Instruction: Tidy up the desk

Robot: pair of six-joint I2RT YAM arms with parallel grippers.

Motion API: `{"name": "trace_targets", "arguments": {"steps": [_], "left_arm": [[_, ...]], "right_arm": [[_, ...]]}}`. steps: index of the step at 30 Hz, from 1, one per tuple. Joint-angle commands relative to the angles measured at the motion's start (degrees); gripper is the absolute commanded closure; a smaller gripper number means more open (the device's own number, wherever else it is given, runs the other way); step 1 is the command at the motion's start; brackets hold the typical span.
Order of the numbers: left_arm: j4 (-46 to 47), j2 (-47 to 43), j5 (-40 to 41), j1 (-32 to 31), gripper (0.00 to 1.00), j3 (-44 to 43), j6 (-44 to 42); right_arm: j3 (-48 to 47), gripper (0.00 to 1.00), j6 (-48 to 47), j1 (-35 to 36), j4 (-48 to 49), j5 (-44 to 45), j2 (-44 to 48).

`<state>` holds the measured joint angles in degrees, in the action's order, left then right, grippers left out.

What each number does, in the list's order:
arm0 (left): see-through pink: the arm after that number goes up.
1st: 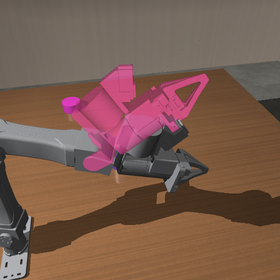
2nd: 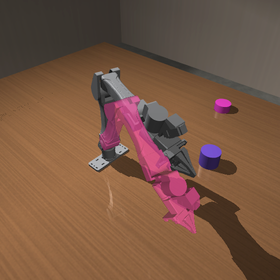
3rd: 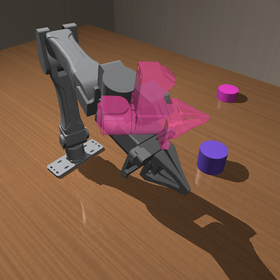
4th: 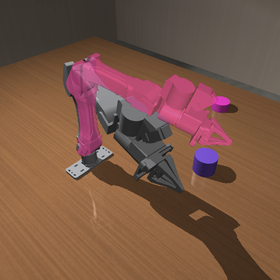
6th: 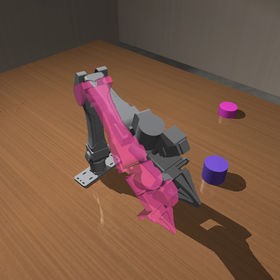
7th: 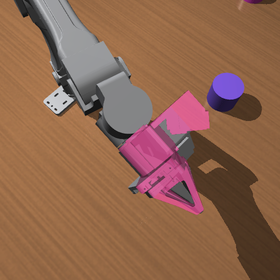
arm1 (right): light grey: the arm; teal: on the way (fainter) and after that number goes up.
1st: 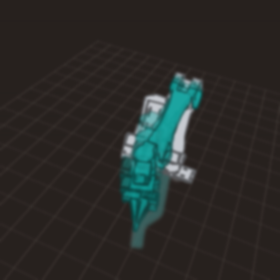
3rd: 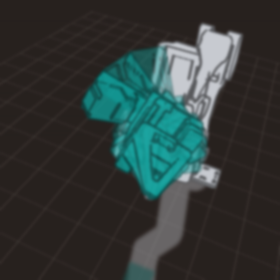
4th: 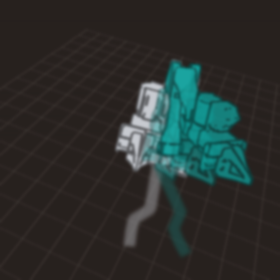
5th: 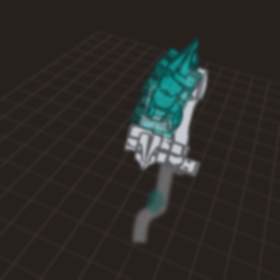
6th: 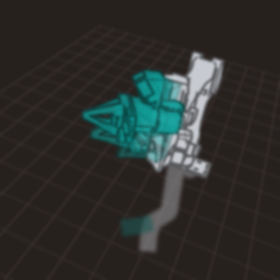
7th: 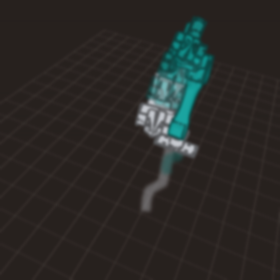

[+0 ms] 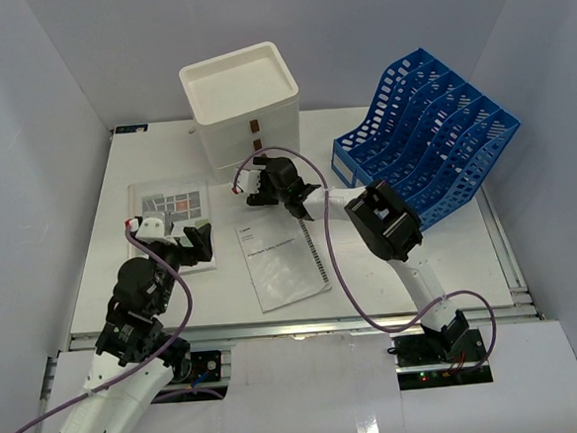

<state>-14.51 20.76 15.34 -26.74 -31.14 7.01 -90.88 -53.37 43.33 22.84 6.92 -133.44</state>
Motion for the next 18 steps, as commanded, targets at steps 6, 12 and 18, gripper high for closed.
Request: {"name": "trace_targets", "arguments": {"steps": [6,12,18], "left_arm": [[-0.3,12.3,-21.3,0.2,0.02,-0.9,10.5],[8.4,19.3,-35.5,0.3,0.02,7.9,32.4],[20.0,19.7,-40.1,0.3,0.02,15.4,42.0]], "right_arm": [[2.8,0.10,23.9,-5.9,-25.8,-28.3,21.3],[7.3,0.10,29.7,-8.7,-42.4,-38.4,26.9],[12.7,0.10,37.3,-9.1,-43.0,-32.1,26.2]]}}
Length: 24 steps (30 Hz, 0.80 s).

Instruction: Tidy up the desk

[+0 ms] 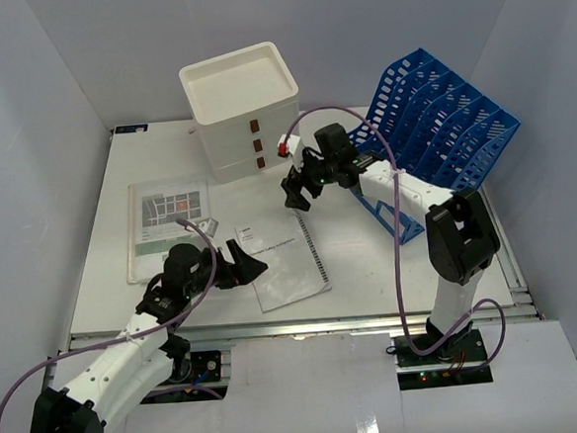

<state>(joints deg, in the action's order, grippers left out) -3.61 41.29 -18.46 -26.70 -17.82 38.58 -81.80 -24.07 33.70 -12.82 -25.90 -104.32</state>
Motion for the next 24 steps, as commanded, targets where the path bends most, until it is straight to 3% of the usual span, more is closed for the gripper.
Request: {"name": "trace_targets", "arguments": {"steps": [1,6,9,11,13,17,21,24], "left_arm": [[8.9,-1.0,-6.1,0.2,0.02,2.3,10.6],[6.1,-2.2,-4.5,0.2,0.02,2.9,9.8],[5.2,-3.4,-4.4,0.2,0.02,4.0,9.7],[4.6,-4.0,-4.0,0.2,0.02,4.9,10.0],[3.8,-4.0,-2.8,0.2,0.02,5.4,10.0],[0.3,-2.8,1.0,0.2,0.02,5.6,10.7],[-0.4,-0.7,4.8,0.2,0.02,5.4,11.1],[0.1,2.0,6.6,0.2,0.02,5.0,10.9]], "right_arm": [[3.6,0.10,9.7,0.6,-7.3,1.8,-3.7],[3.1,0.09,13.2,0.5,-6.7,4.3,-8.3],[3.0,0.05,14.8,0.0,-6.4,0.4,-10.6],[3.2,0.19,15.7,-0.4,-6.4,-3.2,-11.4],[3.7,0.41,15.9,-0.5,-6.4,-5.9,-11.7],[4.6,0.66,16.0,-1.3,-6.3,-10.0,-11.4],[4.9,0.88,16.3,-2.9,-6.3,-13.0,-10.2],[5.2,0.92,16.3,-5.0,-6.2,-15.3,-8.1]]}}
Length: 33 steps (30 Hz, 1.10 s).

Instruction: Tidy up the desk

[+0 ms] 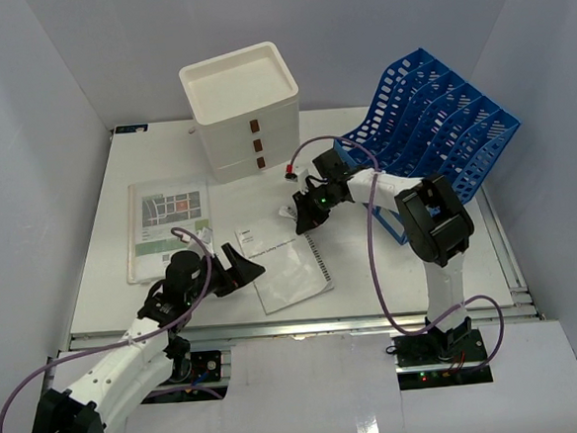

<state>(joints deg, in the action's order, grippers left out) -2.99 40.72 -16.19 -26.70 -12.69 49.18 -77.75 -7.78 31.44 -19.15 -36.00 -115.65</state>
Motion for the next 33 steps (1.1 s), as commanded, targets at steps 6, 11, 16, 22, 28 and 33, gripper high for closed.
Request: {"name": "trace_targets", "arguments": {"steps": [6,11,16,22,28,33], "left_arm": [[7.9,8.4,3.7,0.2,0.02,1.0,-1.0],[21.8,17.3,-0.7,0.2,0.02,1.5,-3.3],[35.6,28.0,-6.8,0.2,0.02,0.1,-4.0],[51.8,35.6,-13.0,0.2,0.02,-1.6,-7.1],[60.1,38.5,-20.9,0.2,0.27,-3.7,-6.9],[59.9,37.5,-24.6,0.2,0.66,-5.2,-8.3]], "right_arm": [[3.7,0.92,-4.7,-5.7,-0.1,-11.3,11.5],[7.1,0.92,-6.0,-6.0,0.0,-16.7,18.3],[9.7,0.92,-6.8,-6.0,0.0,-23.6,22.1],[12.6,0.92,-8.2,-6.0,-0.1,-26.0,25.6],[14.8,0.92,-10.4,-6.0,-0.5,-23.3,26.7],[14.5,0.83,-15.1,-5.9,-3.9,-16.3,29.3]]}}
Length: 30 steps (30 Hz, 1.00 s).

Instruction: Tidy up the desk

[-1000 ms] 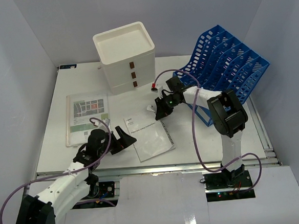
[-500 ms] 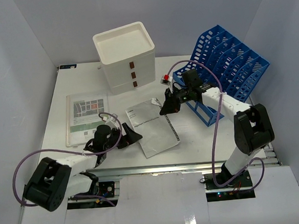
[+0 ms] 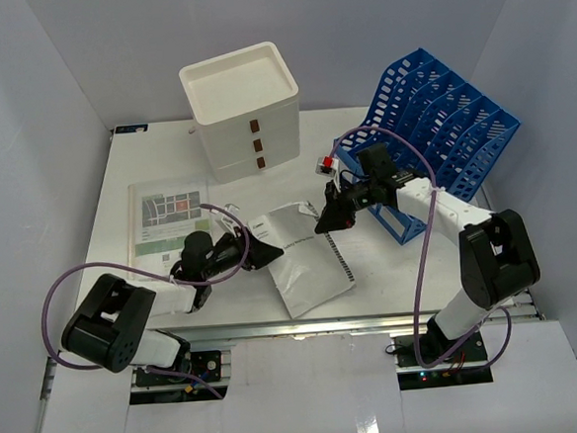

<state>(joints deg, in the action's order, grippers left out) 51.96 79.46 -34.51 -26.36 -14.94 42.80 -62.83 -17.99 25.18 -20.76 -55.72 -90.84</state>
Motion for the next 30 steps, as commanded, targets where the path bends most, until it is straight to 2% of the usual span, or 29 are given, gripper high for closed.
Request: {"name": "trace_targets", "arguments": {"steps": [1,5,8,10,11,13,16,19,26,30], "left_arm": [[2.9,-1.6,-6.6,-0.1,0.75,-4.2,-2.8],[-2.5,-3.1,-6.7,-0.2,1.00,-8.8,-4.7],[-9.3,-4.7,-4.6,-0.3,1.00,-12.7,-7.2],[-15.0,-6.3,-1.9,-0.6,1.00,-16.6,-10.1],[-16.6,-6.7,-0.5,-0.8,1.00,-19.0,-11.6],[-18.9,-7.2,2.2,-1.3,1.00,-23.7,-14.5],[-20.0,-5.2,3.8,-2.0,1.00,-29.8,-16.6],[-22.0,0.2,6.2,-2.6,1.00,-42.0,-18.4],[-27.9,17.4,8.6,-4.6,1.00,-67.5,-22.9],[-32.4,24.1,9.8,-6.4,1.00,-79.4,-27.4]], "right_arm": [[-0.3,0.75,-5.4,0.4,-2.7,4.3,5.2],[0.5,0.48,-6.9,0.3,-3.4,10.0,11.1],[0.8,0.30,-8.2,0.3,-3.8,15.8,14.8],[0.6,0.07,-9.3,0.2,-3.4,27.0,20.2],[0.9,0.06,-9.5,-0.3,-2.5,31.0,22.6],[1.8,0.10,-9.6,-1.8,-0.4,37.0,26.7],[4.2,0.10,-5.9,-5.8,3.5,39.1,32.9],[8.7,0.10,-6.1,-12.6,6.2,32.9,40.8],[16.3,0.00,-6.3,-17.4,5.6,20.1,46.8],[18.2,0.08,-6.4,-23.8,6.0,14.0,46.4]]}}
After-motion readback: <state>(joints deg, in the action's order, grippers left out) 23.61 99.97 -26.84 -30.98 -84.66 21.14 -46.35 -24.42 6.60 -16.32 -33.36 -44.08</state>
